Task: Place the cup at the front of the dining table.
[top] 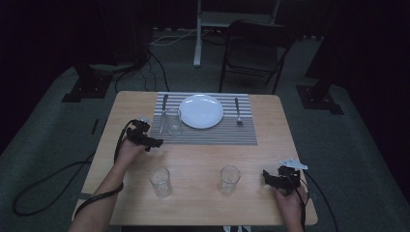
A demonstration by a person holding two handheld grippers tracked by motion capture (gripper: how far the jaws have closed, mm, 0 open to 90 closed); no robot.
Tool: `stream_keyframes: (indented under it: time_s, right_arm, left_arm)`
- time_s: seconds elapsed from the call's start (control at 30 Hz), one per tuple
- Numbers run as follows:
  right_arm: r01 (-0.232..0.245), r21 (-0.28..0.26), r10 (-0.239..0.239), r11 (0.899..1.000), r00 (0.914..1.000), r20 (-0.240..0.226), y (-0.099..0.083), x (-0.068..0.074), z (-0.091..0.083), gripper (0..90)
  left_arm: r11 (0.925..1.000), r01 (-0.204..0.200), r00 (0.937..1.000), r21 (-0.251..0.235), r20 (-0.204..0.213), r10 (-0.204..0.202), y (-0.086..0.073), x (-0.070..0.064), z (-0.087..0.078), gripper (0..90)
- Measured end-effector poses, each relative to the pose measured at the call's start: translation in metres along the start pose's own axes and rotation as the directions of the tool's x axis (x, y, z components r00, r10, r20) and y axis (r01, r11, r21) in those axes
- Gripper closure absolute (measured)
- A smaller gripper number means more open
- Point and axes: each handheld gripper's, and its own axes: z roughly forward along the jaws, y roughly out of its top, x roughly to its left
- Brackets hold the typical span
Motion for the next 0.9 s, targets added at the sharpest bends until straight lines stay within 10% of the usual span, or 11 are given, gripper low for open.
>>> stream_keyframes:
  time_s: [0.37, 0.9]
  right_arm:
    - [0.0, 0.0, 0.0, 1.0, 1.0, 0.0, 0.0, 0.0, 0.0, 13.2]
    - [0.0, 0.0, 0.0, 1.0, 1.0, 0.0, 0.0, 0.0, 0.0, 13.2]
  left_arm:
    - [0.9977, 0.052, 0.9924, -0.044, -0.109, -0.056, -0.03, 0.015, -0.017, 0.1]
    - [0.9931, 0.088, 0.9847, -0.077, -0.144, -0.099, -0.072, 0.023, -0.031, 0.1]
